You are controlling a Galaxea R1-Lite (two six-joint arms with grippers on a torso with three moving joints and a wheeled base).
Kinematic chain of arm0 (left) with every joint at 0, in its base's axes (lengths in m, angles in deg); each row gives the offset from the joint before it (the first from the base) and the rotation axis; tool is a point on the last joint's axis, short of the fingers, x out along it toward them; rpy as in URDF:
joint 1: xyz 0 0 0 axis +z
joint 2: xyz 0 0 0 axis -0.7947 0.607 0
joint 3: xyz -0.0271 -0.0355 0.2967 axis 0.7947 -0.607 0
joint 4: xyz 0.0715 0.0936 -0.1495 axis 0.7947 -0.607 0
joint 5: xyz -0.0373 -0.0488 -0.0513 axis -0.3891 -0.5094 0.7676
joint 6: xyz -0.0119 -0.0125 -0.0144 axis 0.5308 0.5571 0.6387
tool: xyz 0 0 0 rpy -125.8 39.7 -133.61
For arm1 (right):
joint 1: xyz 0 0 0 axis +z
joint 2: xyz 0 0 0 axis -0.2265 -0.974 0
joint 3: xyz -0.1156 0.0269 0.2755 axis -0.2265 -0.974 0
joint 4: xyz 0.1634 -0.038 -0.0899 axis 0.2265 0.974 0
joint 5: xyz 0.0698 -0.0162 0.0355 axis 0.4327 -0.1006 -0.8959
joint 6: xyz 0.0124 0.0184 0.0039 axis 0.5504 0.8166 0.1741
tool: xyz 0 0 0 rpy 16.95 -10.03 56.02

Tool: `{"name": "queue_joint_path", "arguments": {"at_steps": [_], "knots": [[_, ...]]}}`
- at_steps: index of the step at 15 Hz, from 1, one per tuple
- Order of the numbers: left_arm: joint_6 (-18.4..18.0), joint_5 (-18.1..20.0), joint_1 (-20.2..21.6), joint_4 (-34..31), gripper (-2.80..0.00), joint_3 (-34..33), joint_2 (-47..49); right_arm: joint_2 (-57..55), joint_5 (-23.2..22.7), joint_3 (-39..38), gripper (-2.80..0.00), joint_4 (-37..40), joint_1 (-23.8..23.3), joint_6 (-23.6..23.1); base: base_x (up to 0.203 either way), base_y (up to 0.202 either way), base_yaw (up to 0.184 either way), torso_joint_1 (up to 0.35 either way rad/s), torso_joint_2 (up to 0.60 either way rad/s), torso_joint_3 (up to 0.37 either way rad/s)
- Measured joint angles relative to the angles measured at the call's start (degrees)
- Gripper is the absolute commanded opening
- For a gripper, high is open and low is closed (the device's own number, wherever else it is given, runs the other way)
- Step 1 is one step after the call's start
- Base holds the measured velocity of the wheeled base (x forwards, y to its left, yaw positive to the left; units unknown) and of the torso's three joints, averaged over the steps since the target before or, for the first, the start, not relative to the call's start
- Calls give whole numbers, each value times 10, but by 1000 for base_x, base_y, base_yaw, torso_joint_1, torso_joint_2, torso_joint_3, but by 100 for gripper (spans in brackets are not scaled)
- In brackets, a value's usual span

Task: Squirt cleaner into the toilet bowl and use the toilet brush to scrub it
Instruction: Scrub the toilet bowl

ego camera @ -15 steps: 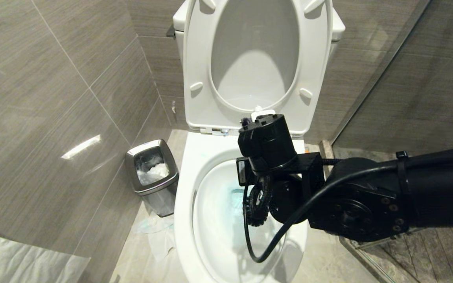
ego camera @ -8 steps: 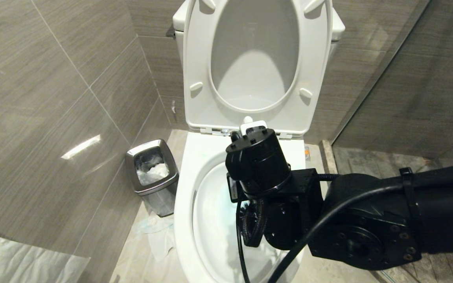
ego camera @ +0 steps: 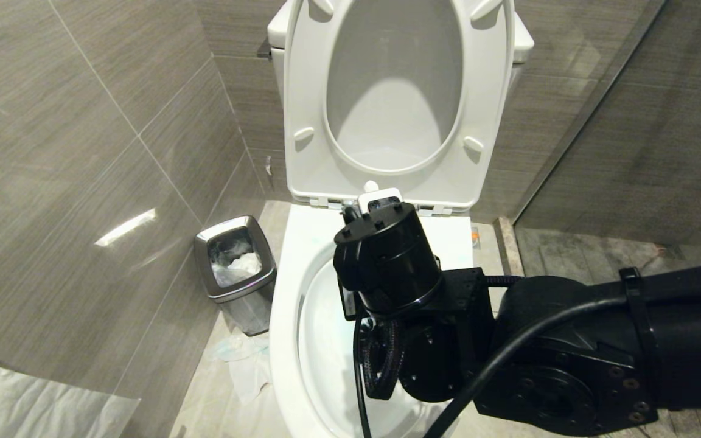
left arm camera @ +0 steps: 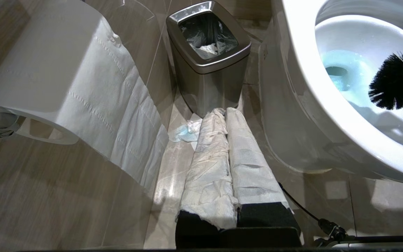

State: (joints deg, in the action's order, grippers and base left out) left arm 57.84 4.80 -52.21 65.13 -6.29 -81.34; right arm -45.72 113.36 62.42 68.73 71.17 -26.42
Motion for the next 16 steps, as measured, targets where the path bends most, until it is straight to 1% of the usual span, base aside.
{"name": "queue_joint_path", "arguments": {"at_steps": [5,10,13,16], "knots": [[0,0,0,0,-280,0,0,-22,0,42,-280,1,4,0,0,0,0,0,0,0],[0,0,0,0,-280,0,0,-71,0,115,-280,3,3,-1,0,0,0,0,0,0],[0,0,0,0,-280,0,0,-106,1,161,-280,5,-1,-4,0,0,0,0,0,0],[0,0,0,0,-280,0,0,-132,1,189,-280,6,-16,-10,0,0,0,0,0,0]]}}
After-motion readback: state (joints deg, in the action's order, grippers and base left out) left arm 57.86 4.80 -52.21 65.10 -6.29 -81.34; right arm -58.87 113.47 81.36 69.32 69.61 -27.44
